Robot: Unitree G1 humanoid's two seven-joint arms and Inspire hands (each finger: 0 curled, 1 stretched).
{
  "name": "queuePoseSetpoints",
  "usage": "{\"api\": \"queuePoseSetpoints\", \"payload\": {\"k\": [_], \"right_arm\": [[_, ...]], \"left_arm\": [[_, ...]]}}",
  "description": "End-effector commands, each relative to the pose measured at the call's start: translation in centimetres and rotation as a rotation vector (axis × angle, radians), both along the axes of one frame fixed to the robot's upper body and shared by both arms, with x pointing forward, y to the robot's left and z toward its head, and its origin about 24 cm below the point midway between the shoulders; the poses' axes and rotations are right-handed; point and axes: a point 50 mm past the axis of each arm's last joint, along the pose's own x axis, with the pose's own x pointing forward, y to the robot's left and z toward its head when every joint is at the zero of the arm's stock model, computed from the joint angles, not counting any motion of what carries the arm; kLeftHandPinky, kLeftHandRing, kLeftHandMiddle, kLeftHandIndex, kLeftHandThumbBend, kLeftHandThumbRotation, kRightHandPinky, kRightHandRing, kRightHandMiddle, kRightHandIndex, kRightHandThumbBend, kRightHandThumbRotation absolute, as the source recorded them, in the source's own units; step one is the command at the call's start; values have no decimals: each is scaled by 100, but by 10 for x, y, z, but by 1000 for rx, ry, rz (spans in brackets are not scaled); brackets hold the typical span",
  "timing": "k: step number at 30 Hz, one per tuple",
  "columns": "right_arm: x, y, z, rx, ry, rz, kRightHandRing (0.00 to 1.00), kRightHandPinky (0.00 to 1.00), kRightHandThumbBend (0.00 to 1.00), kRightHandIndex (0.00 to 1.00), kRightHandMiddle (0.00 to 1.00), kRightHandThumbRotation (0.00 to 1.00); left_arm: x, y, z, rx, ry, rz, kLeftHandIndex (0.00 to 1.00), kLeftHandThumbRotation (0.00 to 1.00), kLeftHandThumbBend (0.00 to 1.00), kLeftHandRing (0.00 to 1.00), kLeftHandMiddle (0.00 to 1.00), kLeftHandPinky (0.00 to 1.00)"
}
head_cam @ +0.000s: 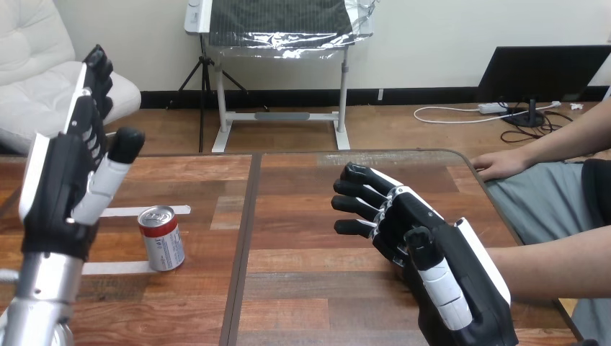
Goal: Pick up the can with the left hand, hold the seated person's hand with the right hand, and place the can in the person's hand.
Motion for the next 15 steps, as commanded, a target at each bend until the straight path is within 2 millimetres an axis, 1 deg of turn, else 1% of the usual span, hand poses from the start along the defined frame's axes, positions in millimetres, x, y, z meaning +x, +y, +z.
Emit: {"api": "queuePoseSetpoints", "payload": {"k": [1, 8, 15], "right_arm": [[8, 3, 18, 23, -96, 16, 82, 75, 96, 83, 83, 82], [9, 4, 19, 25, -101, 17, 82, 75, 95, 82, 83, 82], [10, 3, 19, 22, -105, 18, 82, 75, 95, 82, 83, 82]], "left_arm": [[19, 5, 18, 57, -29, 11, 100, 74, 70, 100, 100, 100], [30, 13, 16, 123, 30, 38, 100, 68, 69, 100, 100, 100], [41, 19, 12, 158, 95, 55, 100, 64, 74, 100, 100, 99]]}}
